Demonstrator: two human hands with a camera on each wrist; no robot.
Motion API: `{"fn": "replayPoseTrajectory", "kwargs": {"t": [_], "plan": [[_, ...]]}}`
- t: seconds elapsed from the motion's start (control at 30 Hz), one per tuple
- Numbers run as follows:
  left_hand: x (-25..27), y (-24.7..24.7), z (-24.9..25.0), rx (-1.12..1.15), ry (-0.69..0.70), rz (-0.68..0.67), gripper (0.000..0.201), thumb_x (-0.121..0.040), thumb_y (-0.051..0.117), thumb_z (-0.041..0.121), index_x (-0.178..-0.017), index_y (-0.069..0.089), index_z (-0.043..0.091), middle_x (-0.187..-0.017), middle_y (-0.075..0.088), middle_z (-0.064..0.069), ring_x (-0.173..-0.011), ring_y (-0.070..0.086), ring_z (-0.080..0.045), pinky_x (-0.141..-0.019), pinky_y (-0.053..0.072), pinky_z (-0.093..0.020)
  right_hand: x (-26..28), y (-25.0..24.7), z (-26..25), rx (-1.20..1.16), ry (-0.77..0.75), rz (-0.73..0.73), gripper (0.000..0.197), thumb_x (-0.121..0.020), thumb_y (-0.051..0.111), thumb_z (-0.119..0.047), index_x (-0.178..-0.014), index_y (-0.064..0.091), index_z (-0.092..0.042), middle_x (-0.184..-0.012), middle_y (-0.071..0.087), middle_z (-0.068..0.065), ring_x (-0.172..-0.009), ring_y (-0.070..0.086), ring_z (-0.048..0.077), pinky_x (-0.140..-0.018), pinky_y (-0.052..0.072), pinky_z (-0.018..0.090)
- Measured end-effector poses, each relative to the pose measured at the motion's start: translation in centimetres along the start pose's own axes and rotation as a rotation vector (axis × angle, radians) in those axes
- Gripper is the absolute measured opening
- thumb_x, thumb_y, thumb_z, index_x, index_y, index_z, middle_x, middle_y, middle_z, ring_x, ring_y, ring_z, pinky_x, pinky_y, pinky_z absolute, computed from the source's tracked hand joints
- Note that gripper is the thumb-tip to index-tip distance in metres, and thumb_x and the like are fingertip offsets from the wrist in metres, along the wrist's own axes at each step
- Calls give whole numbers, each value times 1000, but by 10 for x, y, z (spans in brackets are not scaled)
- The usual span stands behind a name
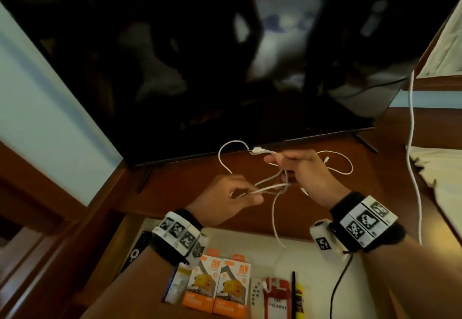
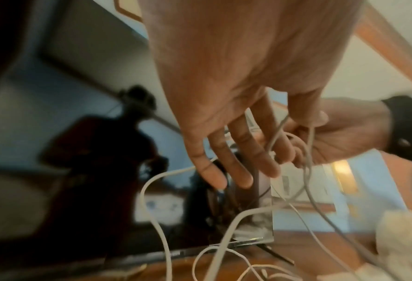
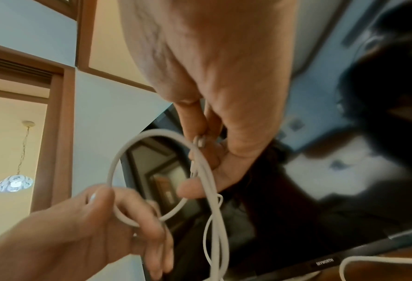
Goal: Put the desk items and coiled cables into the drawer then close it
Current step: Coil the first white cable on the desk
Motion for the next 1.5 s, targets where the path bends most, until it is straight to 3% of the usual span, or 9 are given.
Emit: {"fn": "replayPoseTrajectory", "kwargs": {"t": [0.13, 0.27, 0.4, 0.77, 0.93, 1.03, 1.3, 1.4, 1.5], "plan": [[14, -27, -16, 287, -60, 177, 32, -99, 56, 32, -127, 69, 27, -117, 65, 2, -109, 62, -18, -95, 52, -43, 8, 13, 10, 100, -27, -27, 25, -104, 54, -25, -103, 79, -24, -89, 56, 29, -68, 51, 31, -66, 60, 47], [0, -33, 4, -145, -1, 215, 40, -105, 51, 42, -141, 59, 27, -126, 54, 11, -117, 52, -9, -100, 46, -36, 15, 27, 8, 348, -141, -88, 19, -102, 58, -27, -109, 76, -25, -94, 61, 0, -65, 59, 22, -63, 61, 36], [-7, -28, 16, -361, 60, 133, 23, -104, 56, 36, -113, 74, 24, -101, 65, 9, -94, 56, -11, -86, 49, -44, 20, 27, 10, 358, -206, 55, 10, -92, 72, -30, -100, 77, -28, -89, 69, -7, -71, 63, 8, -65, 53, 26], [1, -54, -1, 397, -244, 124, 21, -99, 68, 21, -103, 69, 1, -83, 79, -14, -78, 78, -29, -76, 58, -42, 44, 37, 7, 345, -392, 235, 10, -81, 83, -23, -82, 74, -25, -79, 67, -9, -69, 63, 14, -63, 53, 22], [1, -43, 14, 27, -150, 203, 37, -93, 57, 62, -118, 65, 36, -114, 68, 11, -100, 66, -7, -86, 54, -33, 42, 36, 8, 219, -287, 243, 12, -89, 76, -24, -81, 69, -17, -72, 66, 4, -54, 61, 17, -51, 53, 28], [4, -36, 30, -128, -101, 153, 61, -89, 68, 54, -142, 38, 47, -130, 56, 18, -93, 64, -4, -84, 55, -33, 40, 35, 3, 166, -269, 258, 12, -91, 74, -24, -83, 69, -15, -66, 65, 5, -48, 58, 18, -47, 49, 25], [0, -55, 32, -385, -29, 281, 18, -103, 53, 18, -116, 64, 23, -89, 49, 19, -95, 54, -12, -86, 50, -36, 35, 28, 17, 223, -199, 236, 24, -86, 78, -34, -108, 69, -32, -80, 69, -1, -66, 63, 12, -63, 56, 34], [-6, -64, 12, -446, -109, 361, 21, -103, 50, 13, -116, 65, 20, -96, 59, 10, -98, 58, -16, -81, 47, -35, 39, 31, 13, 326, -232, 168, 4, -90, 74, -31, -94, 73, -29, -88, 72, -6, -80, 67, 11, -74, 57, 31], [-6, -51, -24, -506, -384, 142, 32, -103, 50, 11, -128, 67, 21, -127, 67, -5, -117, 63, -25, -95, 52, -42, 45, 33, 2, 373, -348, 195, 7, -98, 64, -26, -92, 66, -24, -88, 66, -7, -78, 61, 9, -68, 52, 23]]}}
Point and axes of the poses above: each hand's wrist, its own x-axis away from the middle knuckle, its own y-axis out of the palm, z = x × y, the point moved 5 cm from there along -x, towards the middle knuckle
